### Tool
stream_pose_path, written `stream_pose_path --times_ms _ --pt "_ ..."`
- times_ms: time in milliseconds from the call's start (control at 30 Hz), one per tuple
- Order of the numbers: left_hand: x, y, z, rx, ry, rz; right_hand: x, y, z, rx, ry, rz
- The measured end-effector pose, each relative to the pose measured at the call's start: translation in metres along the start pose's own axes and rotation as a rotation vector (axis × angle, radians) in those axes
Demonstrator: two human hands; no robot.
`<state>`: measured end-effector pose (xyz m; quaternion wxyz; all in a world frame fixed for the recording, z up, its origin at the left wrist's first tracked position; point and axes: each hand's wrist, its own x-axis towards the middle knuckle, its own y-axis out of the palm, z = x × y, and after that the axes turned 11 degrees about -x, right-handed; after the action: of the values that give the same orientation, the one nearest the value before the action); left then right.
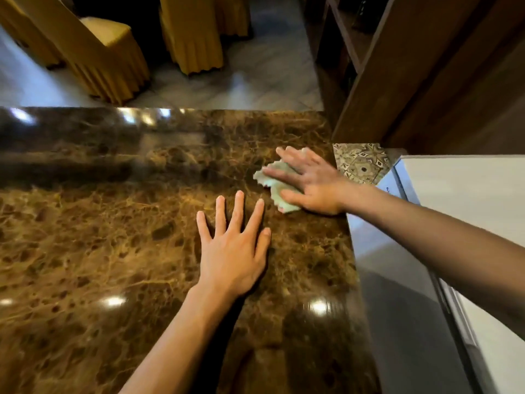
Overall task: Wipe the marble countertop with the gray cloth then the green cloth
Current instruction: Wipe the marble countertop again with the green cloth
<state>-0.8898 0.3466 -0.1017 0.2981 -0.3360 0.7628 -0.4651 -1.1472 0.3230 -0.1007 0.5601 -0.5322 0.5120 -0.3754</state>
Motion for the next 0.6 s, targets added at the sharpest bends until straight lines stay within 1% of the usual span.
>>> stream_pose_path --times_ms 100,200,300,367,433,600 --pt "-0.001 0.007 0.001 0.031 -0.006 -0.04 0.052 -0.004 -0.043 0.059 0.258 -0.027" --pt "-0.004 0.008 0.001 0.031 -0.005 -0.06 0.083 -0.005 -0.063 0.118 0.481 -0.007" --pt "-0.008 0.006 0.0 0.026 -0.008 -0.057 0.09 -0.005 -0.056 0.157 0.584 0.006" --pt "-0.014 0.007 0.0 0.023 -0.012 -0.04 0.08 -0.005 -0.043 0.154 0.595 0.017" --pt "-0.024 0.007 -0.001 0.018 -0.012 -0.029 0.058 -0.003 -0.026 0.139 0.552 0.015" --pt "-0.059 0.011 -0.003 0.03 0.019 -0.015 -0.045 0.008 0.052 0.057 0.336 0.0"
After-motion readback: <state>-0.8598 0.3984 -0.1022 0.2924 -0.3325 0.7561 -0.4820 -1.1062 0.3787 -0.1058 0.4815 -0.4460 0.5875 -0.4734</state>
